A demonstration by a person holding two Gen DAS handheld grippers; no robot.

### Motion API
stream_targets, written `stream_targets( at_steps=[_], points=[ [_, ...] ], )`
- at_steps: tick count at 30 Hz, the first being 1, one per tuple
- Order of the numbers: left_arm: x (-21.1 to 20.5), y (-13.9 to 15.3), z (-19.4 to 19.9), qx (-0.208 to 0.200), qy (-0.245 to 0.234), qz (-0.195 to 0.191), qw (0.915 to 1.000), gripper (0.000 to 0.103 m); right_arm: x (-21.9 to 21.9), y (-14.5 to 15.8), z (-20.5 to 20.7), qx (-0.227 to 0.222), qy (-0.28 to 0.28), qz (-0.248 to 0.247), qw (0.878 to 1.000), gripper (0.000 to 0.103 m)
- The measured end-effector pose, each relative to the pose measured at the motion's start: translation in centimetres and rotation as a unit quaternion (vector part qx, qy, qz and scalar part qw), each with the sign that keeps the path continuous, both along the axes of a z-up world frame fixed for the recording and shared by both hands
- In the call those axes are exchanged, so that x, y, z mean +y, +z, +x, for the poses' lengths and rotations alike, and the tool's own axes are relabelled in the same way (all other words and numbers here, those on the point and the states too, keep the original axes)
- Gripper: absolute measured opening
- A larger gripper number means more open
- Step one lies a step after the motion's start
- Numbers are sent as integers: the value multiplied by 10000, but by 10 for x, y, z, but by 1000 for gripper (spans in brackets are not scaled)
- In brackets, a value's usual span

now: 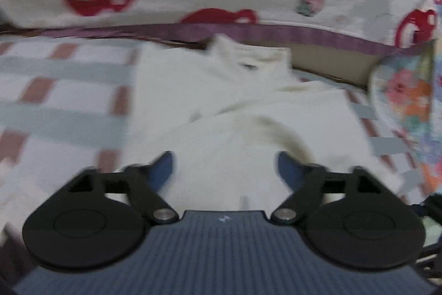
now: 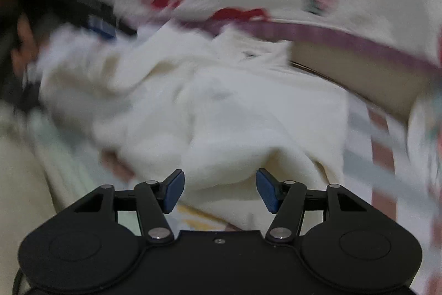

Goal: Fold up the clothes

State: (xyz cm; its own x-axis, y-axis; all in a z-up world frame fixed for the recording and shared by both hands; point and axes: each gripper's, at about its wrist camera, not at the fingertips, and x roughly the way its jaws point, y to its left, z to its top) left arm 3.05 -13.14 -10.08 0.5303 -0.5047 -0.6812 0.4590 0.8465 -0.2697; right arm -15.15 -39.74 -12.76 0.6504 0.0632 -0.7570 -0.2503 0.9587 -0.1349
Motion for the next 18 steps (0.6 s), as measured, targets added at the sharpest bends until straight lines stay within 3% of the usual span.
stream_targets(
  at_steps=[2, 5, 7, 10, 12, 18],
  points=[
    [9, -11, 4, 72, -221, 219, 9995, 88, 23, -8, -3, 302, 788, -577, 9948, 62],
    [21, -16, 16, 174, -409, 392, 9982, 88, 43, -16, -9, 331, 1303, -1301, 9823, 62],
    [26, -12, 17, 254, -479, 413, 9977, 89, 40, -10, -7, 136, 1111, -1371, 9842, 62],
    [18, -16, 7, 189, -1211, 598, 9907, 90, 29, -1, -6, -280, 606, -1453, 9871, 62],
    [14, -23, 0, 102, -1610, 725, 9842, 90, 24, -1, -10, -641, 563, -1614, 9832, 62],
    [15, -55, 13, 235, -1061, 1292, 9856, 91, 18, -19, -13, -594, 713, -2230, 9704, 62]
  ],
)
